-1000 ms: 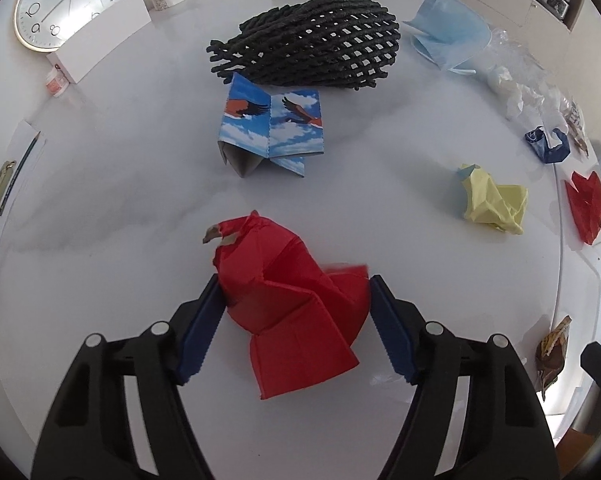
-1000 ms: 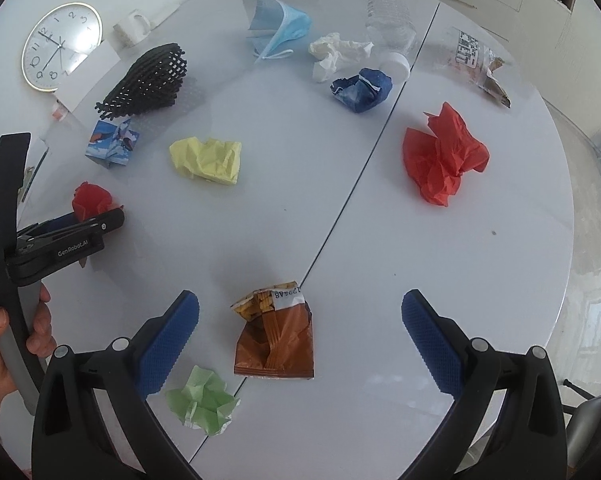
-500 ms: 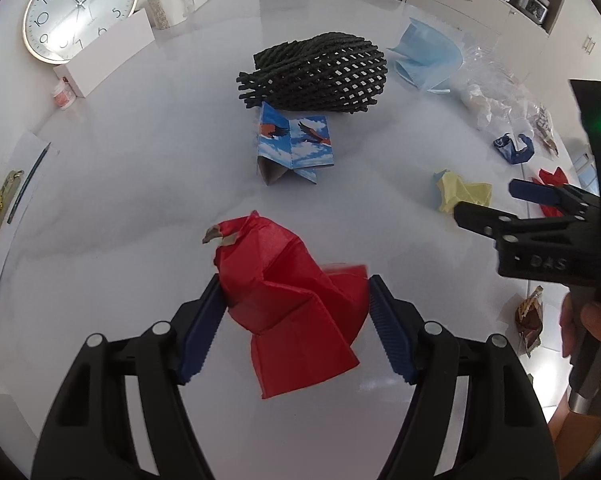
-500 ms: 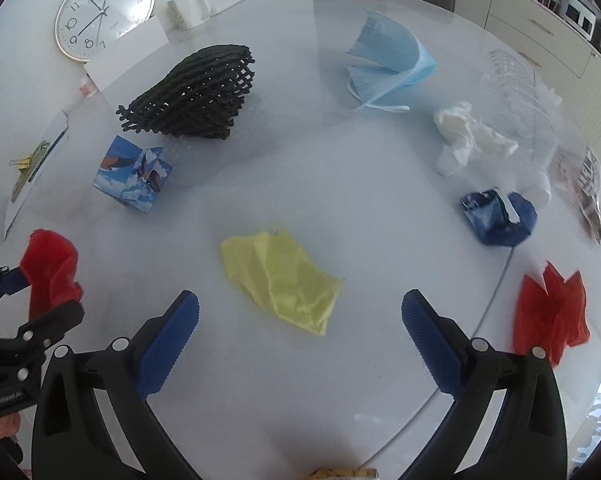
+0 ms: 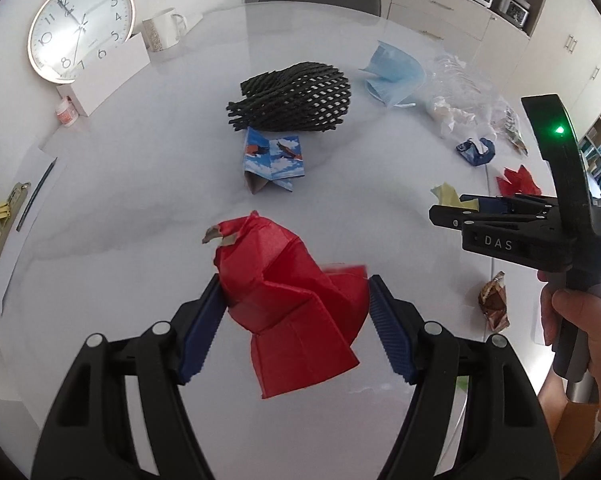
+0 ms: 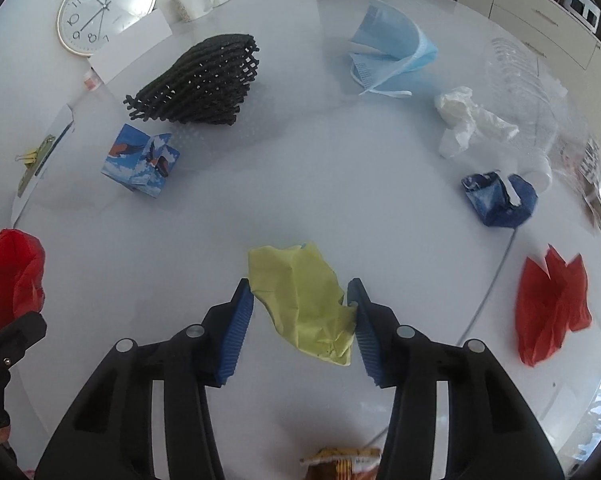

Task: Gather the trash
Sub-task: 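Grasp the crumpled yellow paper with the right tool while the left tool holds the red paper, then carry both papers to the bin and open the left tool to drop the red paper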

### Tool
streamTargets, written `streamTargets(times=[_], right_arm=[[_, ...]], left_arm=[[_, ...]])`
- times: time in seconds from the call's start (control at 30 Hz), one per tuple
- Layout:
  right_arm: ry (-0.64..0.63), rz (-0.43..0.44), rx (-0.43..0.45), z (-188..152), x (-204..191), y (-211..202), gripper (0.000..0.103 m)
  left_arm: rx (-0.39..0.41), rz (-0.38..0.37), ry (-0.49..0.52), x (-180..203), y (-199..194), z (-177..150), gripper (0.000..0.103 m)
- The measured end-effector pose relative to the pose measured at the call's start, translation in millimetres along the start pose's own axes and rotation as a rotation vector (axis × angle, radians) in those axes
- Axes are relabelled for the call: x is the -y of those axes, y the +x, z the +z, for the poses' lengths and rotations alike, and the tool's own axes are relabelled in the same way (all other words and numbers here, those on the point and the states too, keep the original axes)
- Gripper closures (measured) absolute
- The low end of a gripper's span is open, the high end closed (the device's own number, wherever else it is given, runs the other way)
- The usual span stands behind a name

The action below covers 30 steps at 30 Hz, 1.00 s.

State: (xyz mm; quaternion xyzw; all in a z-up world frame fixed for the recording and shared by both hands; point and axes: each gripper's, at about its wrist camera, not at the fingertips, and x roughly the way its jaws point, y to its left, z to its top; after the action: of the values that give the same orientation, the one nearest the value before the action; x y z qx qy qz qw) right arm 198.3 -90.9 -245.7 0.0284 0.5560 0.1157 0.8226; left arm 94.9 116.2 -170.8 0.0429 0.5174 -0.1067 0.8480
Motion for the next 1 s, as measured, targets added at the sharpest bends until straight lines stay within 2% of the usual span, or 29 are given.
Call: streamTargets(times=[0.13,0.27,0.47,0.67,0.8,1.0], right_arm=[[0.049,0.005,0.025,-39,28,-49,0.053],[0.073,-0.051,0.032,-89,66,-93,0.053],[0.168,-0.127,0.029,-160,135,-143,0.052],[0.247,-0.176,0.022,-208,182,-167,0.052],[0.28,-0.194,0.033,-231,209,-182,0.052],[0.285,-0.2,0.037,-247,243,-194,0.052]], left_arm=[[0.011,-0.071,0.056,33,-22,-5,0.035],[0.014,-0.151,0.121,83,-39,-13,0.035],[0.002,-0.275,0.282,184,-56,-30,0.035],[-0.051,-0.394,0.425,287,-59,-56,0.035],[-0.088,-0.425,0.482,338,-53,-73,0.035],[-0.104,-0.42,0.508,390,-41,-87,0.035]])
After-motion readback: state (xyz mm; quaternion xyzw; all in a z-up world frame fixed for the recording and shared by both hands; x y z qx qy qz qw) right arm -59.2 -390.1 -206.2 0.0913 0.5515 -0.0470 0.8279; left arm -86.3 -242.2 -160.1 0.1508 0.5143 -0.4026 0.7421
